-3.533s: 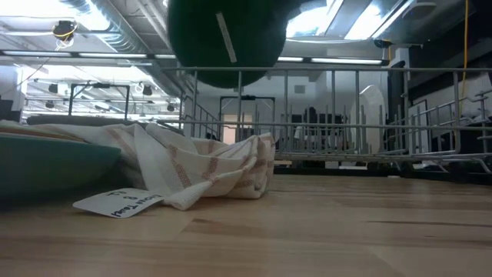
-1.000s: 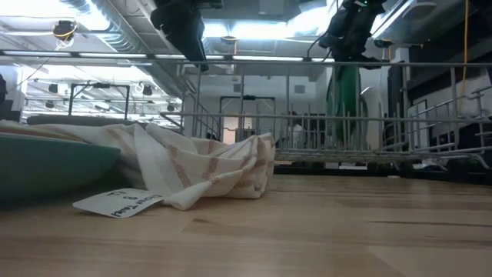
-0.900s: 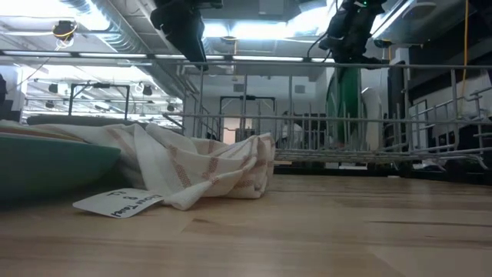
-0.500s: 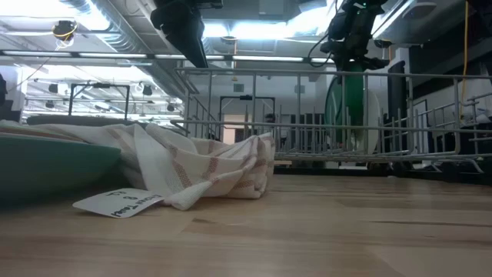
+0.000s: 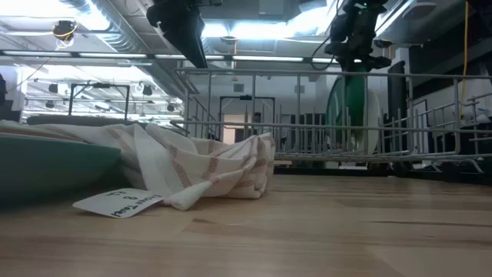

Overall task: Sort dishes
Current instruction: Put the green plate into the dish rack

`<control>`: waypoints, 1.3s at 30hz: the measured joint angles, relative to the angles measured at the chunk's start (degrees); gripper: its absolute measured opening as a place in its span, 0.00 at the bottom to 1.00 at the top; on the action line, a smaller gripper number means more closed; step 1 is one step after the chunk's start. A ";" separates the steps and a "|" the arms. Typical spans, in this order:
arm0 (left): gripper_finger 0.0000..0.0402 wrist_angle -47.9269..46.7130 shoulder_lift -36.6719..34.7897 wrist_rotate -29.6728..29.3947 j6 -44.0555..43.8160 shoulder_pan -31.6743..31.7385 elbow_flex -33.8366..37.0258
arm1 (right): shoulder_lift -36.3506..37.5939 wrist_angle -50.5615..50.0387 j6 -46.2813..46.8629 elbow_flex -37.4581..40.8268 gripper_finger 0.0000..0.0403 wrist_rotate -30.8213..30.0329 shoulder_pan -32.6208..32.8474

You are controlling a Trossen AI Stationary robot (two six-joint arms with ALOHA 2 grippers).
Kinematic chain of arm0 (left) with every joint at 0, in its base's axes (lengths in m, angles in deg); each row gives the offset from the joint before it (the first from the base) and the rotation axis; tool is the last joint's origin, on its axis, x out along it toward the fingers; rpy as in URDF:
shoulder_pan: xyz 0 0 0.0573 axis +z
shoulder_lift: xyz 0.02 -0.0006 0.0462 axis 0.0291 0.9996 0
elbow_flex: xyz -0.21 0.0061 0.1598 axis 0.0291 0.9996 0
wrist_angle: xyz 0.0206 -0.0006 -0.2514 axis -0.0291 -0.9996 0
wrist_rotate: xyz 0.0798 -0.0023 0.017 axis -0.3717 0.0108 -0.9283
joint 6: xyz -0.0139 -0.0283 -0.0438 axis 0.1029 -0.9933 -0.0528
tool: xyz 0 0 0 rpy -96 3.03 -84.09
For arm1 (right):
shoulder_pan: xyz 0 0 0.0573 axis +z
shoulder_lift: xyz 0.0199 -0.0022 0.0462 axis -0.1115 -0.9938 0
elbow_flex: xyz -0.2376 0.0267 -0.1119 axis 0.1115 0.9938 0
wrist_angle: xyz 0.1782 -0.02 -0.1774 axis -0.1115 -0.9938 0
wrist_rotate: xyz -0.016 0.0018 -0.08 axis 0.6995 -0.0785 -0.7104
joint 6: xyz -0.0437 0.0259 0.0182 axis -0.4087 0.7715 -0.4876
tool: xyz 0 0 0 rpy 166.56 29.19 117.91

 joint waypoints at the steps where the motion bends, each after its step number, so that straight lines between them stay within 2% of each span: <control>1: 0.29 0.02 0.00 0.00 -0.02 0.00 0.00 | 0.00 0.22 0.00 0.00 0.40 -0.10 0.00; 4: 0.29 0.02 0.00 0.00 -0.04 0.00 0.00 | 0.00 0.17 -0.02 0.00 0.40 -0.86 -0.05; 9: 0.29 0.09 0.00 0.00 -0.04 0.00 0.00 | 0.07 1.44 0.22 0.00 0.40 -5.49 0.20; 16: 0.29 0.07 0.00 0.00 -0.91 0.00 0.00 | 0.09 2.26 0.71 -0.01 0.40 -6.36 0.09; 18: 0.29 0.03 0.00 0.01 -1.01 -0.12 0.00 | 0.09 1.45 2.57 -0.02 0.40 -5.39 0.04; 22: 0.29 0.00 0.00 0.02 -1.18 -0.35 0.00 | 0.09 0.75 3.03 -0.02 0.40 1.47 -0.04; 24: 0.29 0.00 0.00 0.00 -1.21 -0.63 0.00 | 0.09 0.35 3.03 -0.07 0.40 1.60 0.01; 28: 0.29 -0.12 0.00 0.03 -1.57 -0.69 0.00 | 0.09 0.08 8.41 0.22 0.40 -3.04 0.11; 31: 0.29 -0.17 0.00 0.02 -1.94 -0.72 0.00 | 0.10 0.61 8.08 0.22 0.40 -7.19 0.20; 39: 0.29 -0.13 0.00 0.02 -0.94 -0.74 0.00 | 0.55 1.38 7.78 -0.31 0.40 -10.15 0.22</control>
